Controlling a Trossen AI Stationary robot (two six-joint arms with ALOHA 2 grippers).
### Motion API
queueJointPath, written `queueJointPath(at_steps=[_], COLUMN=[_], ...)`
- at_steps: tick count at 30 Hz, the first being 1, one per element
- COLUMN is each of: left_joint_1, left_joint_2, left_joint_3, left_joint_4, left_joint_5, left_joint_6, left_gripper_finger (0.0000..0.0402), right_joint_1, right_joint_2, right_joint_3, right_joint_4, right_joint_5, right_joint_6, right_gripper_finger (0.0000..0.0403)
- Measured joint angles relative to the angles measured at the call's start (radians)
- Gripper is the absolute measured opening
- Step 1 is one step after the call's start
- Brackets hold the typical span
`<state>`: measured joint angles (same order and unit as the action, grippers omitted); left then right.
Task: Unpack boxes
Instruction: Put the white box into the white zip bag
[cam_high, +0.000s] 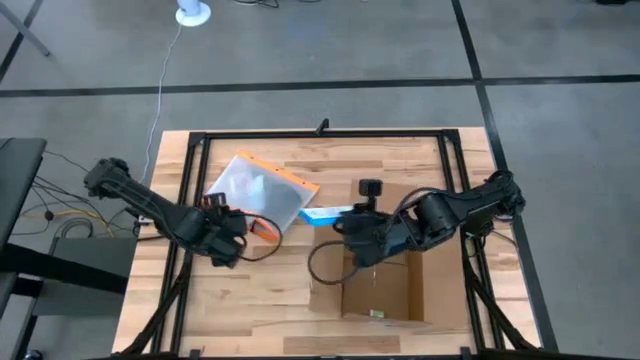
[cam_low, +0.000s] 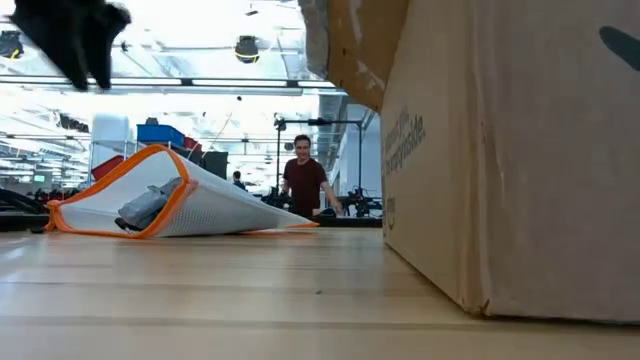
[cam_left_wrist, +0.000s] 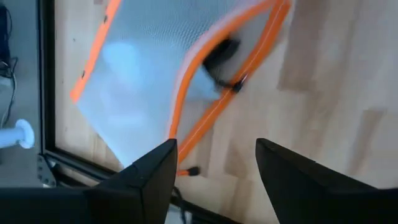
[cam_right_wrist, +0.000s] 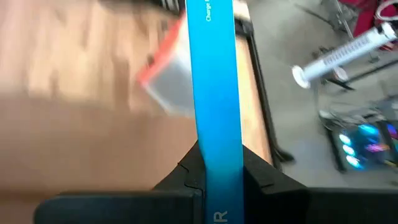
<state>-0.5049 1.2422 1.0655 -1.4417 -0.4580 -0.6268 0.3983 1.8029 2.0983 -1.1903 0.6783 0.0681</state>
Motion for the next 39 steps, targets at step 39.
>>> queueJointPath(at_steps=[39], left_joint_1=[0.388], left_joint_2=[0.12], left_joint_3=[-0.186], left_joint_4=[0.404], left_joint_5=[-0.082], left_joint_6=[0.187], left_gripper_finger=[0.0067], right_joint_1=[-0.027], right_joint_2=[0.211], right_joint_3=[0.0], right_joint_4=[0.342], right_joint_5=[-0.136], right_joint_6=[0.011], right_gripper_finger=[0.0025])
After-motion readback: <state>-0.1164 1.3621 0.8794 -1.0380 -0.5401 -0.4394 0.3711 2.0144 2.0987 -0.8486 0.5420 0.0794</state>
